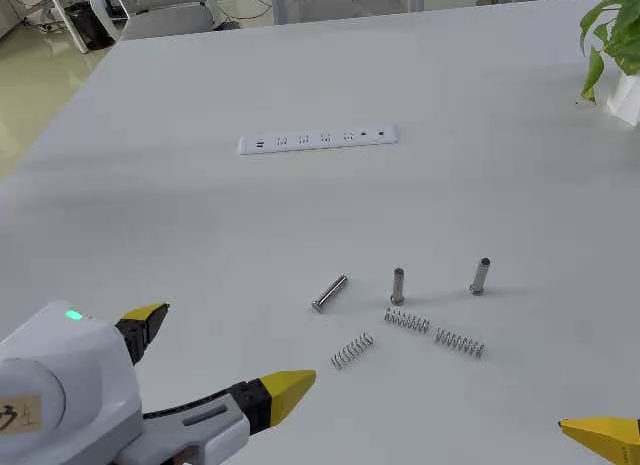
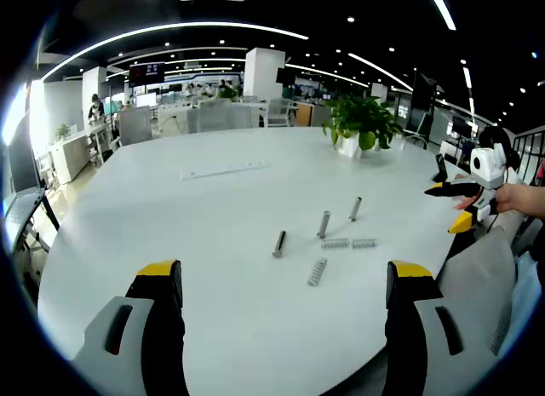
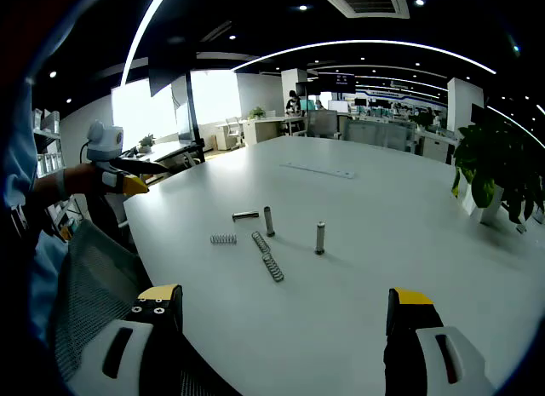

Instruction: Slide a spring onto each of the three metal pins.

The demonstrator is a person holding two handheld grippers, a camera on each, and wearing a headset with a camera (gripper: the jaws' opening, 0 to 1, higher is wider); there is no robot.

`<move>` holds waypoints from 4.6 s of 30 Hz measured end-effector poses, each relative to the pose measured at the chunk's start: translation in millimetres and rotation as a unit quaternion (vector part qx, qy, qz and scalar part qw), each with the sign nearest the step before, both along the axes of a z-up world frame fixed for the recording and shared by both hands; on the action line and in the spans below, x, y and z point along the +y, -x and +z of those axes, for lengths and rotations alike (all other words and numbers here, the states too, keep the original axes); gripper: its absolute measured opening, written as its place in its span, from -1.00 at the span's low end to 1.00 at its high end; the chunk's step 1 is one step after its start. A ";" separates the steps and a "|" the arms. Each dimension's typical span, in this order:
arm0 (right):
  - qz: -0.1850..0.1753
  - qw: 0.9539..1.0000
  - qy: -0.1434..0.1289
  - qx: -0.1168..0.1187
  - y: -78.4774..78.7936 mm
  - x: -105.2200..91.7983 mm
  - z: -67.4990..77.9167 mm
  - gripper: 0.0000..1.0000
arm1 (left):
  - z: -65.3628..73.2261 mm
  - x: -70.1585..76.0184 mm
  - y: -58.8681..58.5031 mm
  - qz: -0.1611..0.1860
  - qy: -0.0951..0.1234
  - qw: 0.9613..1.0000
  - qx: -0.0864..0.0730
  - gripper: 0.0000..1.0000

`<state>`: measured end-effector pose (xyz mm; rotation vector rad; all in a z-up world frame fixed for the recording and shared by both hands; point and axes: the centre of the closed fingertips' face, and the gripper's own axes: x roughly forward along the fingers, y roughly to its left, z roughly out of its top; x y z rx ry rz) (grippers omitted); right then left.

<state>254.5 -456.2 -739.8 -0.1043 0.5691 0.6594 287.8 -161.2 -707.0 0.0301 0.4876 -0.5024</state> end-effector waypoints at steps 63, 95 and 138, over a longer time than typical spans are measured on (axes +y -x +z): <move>-0.007 1.000 0.012 -0.002 -0.5 -9.8 -6.2 0.99 | -31.1 -15.5 -20.7 -0.094 -0.050 0.993 0.049 0.94; -0.007 1.000 -0.003 -0.011 -1.6 2.2 -4.9 0.98 | -54.9 -41.1 -66.4 -0.191 -0.111 0.971 0.094 0.88; -0.032 0.999 -0.022 0.003 2.1 -3.8 -12.5 0.94 | -101.1 -91.5 -129.3 -0.208 -0.139 0.951 0.184 -0.37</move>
